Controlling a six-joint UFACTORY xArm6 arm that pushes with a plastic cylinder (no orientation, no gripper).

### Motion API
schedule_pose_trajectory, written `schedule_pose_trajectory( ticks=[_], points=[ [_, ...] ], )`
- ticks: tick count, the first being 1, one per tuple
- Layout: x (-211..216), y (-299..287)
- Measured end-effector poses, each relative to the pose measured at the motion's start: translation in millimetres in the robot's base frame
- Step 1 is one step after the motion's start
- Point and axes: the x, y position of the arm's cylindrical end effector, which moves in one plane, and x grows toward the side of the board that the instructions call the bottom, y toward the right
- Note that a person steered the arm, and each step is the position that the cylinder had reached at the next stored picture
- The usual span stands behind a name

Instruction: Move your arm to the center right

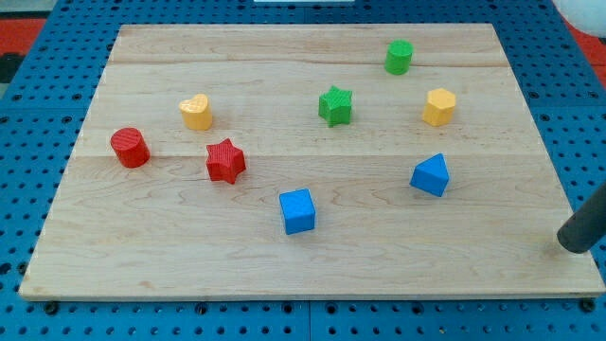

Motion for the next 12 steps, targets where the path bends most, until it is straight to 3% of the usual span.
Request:
schedule_pose_trajectory(
  ticks=[1, 3, 10, 12],
  points=[
    [0, 0],
    [1, -74],
    [-27, -78],
    [-47, -39]
  ],
)
